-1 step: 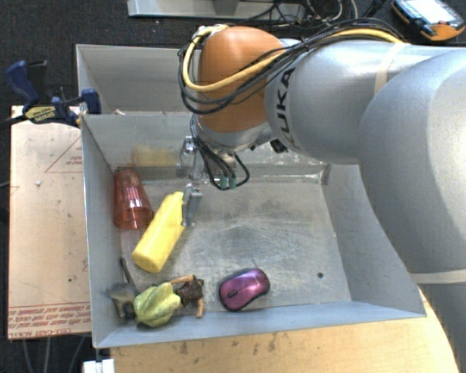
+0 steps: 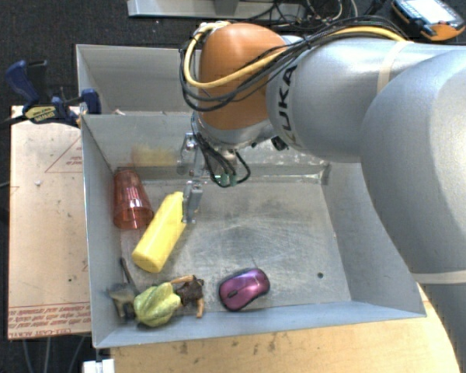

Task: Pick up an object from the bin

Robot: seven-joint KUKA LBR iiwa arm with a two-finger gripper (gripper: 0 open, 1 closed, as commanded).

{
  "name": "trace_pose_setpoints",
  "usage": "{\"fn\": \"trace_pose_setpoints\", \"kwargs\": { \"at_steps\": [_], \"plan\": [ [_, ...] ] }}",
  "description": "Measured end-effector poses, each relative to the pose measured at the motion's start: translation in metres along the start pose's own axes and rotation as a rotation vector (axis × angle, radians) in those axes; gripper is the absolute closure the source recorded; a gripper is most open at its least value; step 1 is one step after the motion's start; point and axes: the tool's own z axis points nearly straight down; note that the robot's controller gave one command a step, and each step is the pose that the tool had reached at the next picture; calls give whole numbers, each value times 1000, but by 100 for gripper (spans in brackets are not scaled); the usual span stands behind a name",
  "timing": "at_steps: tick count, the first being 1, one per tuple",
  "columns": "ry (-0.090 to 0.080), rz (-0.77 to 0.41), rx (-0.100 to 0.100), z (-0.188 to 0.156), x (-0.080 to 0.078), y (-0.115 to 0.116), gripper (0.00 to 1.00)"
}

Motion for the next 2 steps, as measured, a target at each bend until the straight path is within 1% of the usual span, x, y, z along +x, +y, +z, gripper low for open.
{"fn": "trace_pose_setpoints", "kwargs": {
  "at_steps": [1,2],
  "plan": [
    [-9,-180,10,80,12,9,100],
    [-9,-180,10,80,12,9,100]
  ]
}}
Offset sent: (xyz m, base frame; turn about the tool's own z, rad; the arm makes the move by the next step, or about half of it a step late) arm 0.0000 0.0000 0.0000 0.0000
